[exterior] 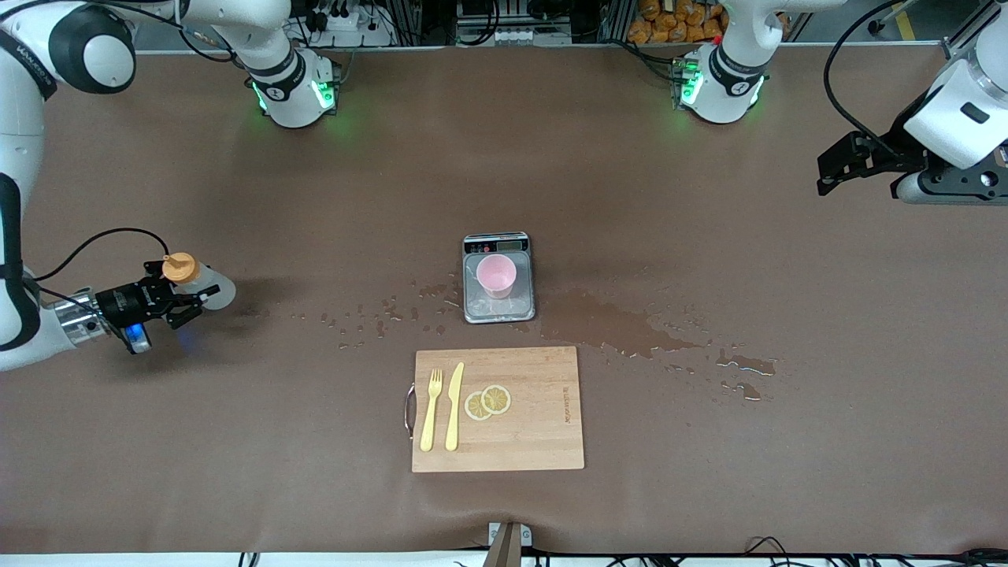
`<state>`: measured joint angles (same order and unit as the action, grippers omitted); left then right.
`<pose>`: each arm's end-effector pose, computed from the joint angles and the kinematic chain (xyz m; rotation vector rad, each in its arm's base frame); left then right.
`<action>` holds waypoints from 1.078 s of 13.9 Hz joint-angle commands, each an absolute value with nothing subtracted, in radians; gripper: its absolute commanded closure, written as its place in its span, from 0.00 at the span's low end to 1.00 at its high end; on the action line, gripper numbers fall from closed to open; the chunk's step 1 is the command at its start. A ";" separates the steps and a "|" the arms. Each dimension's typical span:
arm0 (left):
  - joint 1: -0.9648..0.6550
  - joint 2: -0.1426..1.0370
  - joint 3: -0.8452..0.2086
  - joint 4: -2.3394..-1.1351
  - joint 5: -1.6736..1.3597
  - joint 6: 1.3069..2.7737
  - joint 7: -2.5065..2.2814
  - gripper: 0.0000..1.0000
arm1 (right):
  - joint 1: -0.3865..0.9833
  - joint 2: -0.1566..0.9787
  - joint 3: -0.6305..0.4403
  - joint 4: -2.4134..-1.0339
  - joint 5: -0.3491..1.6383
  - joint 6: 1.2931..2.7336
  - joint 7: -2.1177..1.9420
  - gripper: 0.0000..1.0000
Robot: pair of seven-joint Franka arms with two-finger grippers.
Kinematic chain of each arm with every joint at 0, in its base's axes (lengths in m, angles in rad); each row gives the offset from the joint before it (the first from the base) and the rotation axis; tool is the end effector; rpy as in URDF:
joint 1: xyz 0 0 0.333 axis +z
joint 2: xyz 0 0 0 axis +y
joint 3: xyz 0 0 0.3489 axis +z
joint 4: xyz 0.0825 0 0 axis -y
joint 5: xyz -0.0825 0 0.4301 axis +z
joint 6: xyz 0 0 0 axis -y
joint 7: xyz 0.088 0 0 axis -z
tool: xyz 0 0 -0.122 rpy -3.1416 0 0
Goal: Add sauce to pink cup with both arms
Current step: 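Carry the bottle back and set it upright on the table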
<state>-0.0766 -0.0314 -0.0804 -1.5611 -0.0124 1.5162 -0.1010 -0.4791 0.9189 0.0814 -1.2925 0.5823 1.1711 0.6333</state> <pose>0.5767 -0.0937 0.6612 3.1322 -0.0886 -0.0231 0.6520 -0.1987 0.1765 -1.8918 1.1714 1.3681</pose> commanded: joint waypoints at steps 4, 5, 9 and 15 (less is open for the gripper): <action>-0.077 -0.037 -0.087 -1.562 0.009 1.516 -0.110 0.00 | -0.543 1.006 0.098 -1.290 0.615 1.177 0.529 0.56; -0.075 -0.037 -0.087 -1.562 0.009 1.516 -0.110 0.00 | -0.545 1.018 0.098 -1.290 0.612 1.178 0.526 0.55; -0.075 -0.037 -0.086 -1.562 0.009 1.516 -0.110 0.00 | -0.558 1.046 0.098 -1.305 0.611 1.202 0.483 0.54; -0.068 -0.041 -0.086 -1.562 -0.003 1.516 -0.112 0.00 | -0.554 1.040 0.098 -1.305 0.603 1.233 0.491 0.00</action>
